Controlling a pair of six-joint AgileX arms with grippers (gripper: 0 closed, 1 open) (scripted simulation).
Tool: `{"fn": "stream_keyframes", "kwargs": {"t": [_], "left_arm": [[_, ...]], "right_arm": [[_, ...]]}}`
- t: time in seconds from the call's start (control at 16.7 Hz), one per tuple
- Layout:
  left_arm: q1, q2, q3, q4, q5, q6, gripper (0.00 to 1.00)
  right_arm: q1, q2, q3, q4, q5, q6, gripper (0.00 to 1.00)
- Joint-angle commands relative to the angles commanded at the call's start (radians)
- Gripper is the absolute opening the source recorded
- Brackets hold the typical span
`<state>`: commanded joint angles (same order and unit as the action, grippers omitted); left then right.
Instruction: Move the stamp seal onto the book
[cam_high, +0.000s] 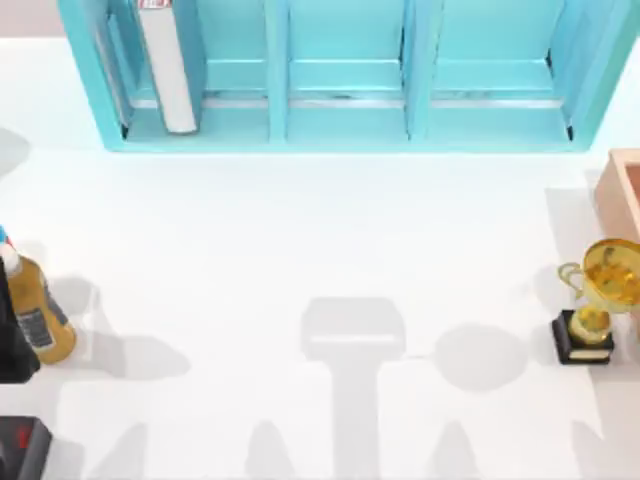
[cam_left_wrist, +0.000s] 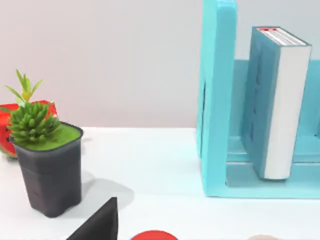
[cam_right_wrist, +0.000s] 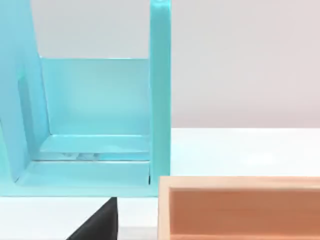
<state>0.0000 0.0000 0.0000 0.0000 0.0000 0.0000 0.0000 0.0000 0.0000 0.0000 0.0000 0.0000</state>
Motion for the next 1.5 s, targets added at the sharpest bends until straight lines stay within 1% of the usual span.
{"fn": "stream_keyframes", "kwargs": {"t": [0.24, 0.36, 0.54, 0.78, 1.26, 1.5], "left_arm": [[-0.005, 0.030, 0.014, 0.028, -0.005, 0.001, 1.00], [-0.016, 0.104, 0.046, 0.092, -0.016, 0.004, 1.00], [-0.045, 0.292, 0.120, 0.238, -0.041, 0.010, 1.00], [-0.102, 0.671, 0.248, 0.498, -0.086, 0.018, 1.00], [-0.251, 1.589, 0.532, 1.078, -0.183, 0.028, 1.00], [-0.307, 1.966, 0.648, 1.314, -0.221, 0.025, 1.00]], "right_arm": [[0.000, 0.000, 0.000, 0.000, 0.000, 0.000, 1.00], [0.000, 0.000, 0.000, 0.000, 0.000, 0.000, 1.00], [0.000, 0.000, 0.000, 0.000, 0.000, 0.000, 1.00], [0.000, 0.000, 0.000, 0.000, 0.000, 0.000, 1.00], [0.000, 0.000, 0.000, 0.000, 0.000, 0.000, 1.00], [0.000, 0.000, 0.000, 0.000, 0.000, 0.000, 1.00]]}}
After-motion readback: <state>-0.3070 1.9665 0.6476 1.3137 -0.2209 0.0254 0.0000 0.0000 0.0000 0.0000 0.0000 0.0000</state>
